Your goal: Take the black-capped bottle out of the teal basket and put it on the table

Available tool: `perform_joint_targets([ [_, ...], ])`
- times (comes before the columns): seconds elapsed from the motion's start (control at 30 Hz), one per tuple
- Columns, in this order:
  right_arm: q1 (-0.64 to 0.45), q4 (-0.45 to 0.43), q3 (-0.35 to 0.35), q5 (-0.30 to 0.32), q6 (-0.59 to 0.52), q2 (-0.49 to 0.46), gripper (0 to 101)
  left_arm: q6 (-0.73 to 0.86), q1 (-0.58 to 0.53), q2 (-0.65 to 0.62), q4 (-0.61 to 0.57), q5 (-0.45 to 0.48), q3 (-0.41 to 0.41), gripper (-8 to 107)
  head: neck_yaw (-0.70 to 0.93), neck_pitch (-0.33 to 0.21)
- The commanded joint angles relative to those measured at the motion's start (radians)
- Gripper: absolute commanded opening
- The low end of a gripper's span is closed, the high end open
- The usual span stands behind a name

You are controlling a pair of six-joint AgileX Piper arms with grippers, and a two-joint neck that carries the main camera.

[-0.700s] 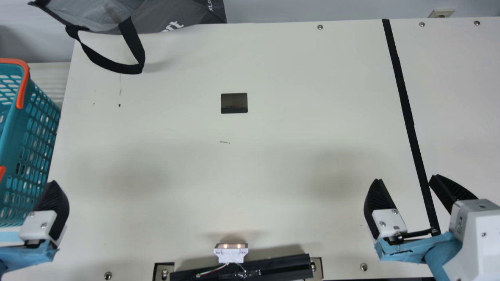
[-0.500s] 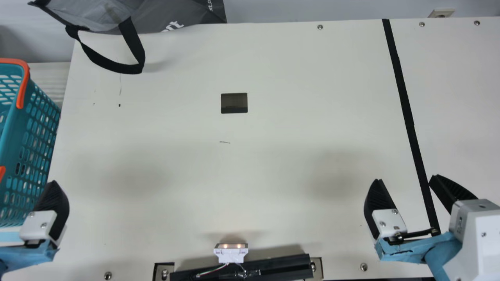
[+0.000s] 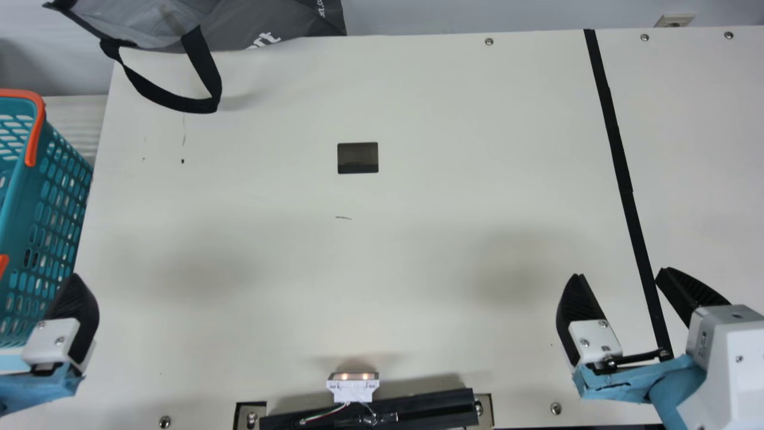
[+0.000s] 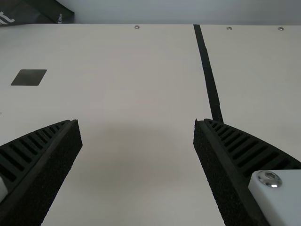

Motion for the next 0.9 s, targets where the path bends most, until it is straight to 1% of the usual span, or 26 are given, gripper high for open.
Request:
perform_joint_targets([
  [0.0, 0.000, 0.000, 0.000, 0.000, 0.000, 0.000, 91, -0.010, 0.002, 0.001, 0.010, 0.004, -0.003, 107, 0.008, -0.004],
  [0.43, 0.000, 0.000, 0.000, 0.000, 0.000, 0.000, 91, -0.146, 0.010, 0.043, 0.117, 0.014, -0.035, 107, 0.008, -0.004],
  [0.87, 0.000, 0.001, 0.000, 0.000, 0.000, 0.000, 91, -0.308, 0.022, 0.106, 0.221, -0.003, -0.055, 107, 0.008, -0.004],
])
